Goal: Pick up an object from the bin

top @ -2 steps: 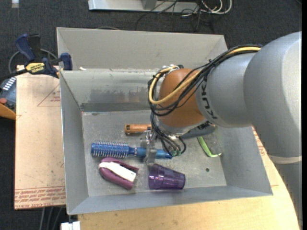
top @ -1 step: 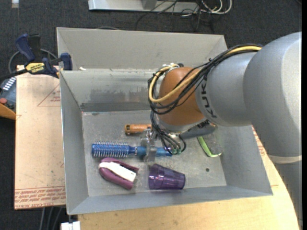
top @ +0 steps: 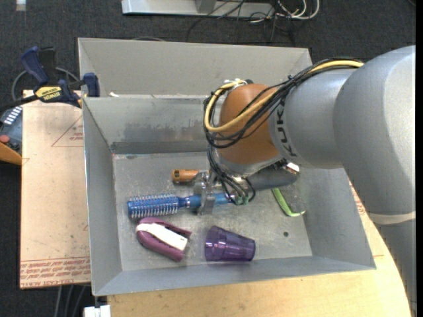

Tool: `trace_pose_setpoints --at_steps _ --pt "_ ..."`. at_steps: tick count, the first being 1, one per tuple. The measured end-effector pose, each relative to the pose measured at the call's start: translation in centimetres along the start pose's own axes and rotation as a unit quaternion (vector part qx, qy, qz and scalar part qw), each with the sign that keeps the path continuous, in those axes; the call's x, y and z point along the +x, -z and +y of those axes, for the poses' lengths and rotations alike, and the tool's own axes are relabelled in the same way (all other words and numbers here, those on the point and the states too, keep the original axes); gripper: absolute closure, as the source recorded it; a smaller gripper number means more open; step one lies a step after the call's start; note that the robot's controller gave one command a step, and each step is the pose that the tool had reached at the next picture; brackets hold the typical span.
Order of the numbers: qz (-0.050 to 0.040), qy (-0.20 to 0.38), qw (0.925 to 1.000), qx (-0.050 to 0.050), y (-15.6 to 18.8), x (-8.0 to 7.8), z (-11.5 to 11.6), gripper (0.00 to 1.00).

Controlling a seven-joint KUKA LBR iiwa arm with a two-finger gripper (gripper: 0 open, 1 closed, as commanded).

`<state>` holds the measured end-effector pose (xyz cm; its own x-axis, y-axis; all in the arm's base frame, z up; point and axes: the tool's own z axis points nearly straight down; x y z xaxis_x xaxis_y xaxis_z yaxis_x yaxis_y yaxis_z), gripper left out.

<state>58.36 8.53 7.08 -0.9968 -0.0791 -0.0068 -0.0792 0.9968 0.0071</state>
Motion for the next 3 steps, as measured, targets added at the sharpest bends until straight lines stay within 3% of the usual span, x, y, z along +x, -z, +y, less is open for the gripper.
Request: trace_pose_setpoints --at_steps 1,2,3 --pt "0.0001 -0.003 1.0000 0.000 0.0 -0.3 0.1 1.00" --pt "-0.0015 0.008 1.0000 -0.001 0.0 -0.5 -1.6 1.00" --pt "-0.0012 -0.018 0.9998 -0.001 0.2 -1.7 -0.5 1.00"
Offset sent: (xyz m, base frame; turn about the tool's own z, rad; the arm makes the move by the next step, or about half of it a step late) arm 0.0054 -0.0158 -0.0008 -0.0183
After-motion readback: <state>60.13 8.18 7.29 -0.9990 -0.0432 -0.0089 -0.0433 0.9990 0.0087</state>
